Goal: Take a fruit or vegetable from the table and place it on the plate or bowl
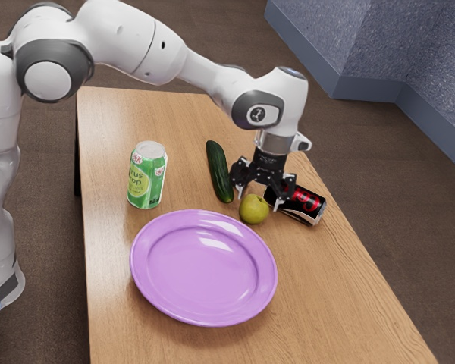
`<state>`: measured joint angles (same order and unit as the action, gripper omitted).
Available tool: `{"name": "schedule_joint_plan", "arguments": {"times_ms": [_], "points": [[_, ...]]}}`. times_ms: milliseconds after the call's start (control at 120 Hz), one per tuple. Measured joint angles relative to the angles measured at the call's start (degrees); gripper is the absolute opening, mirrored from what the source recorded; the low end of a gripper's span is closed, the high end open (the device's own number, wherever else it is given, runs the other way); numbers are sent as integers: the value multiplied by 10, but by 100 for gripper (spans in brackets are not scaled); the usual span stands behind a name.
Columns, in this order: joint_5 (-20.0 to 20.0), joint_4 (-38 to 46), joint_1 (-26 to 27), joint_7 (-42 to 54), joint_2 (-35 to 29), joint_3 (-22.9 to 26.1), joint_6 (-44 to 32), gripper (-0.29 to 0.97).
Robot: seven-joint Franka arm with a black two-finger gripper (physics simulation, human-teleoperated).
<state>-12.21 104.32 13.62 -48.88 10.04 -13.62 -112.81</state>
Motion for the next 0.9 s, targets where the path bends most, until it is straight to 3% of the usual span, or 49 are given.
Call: {"name": "schedule_joint_plan", "arguments": {"times_ms": [792, 900], "points": [[-4, 39, 3, -3, 6, 0, -58, 67], [-5, 39, 3, -4, 7, 0, -65, 54]]}}
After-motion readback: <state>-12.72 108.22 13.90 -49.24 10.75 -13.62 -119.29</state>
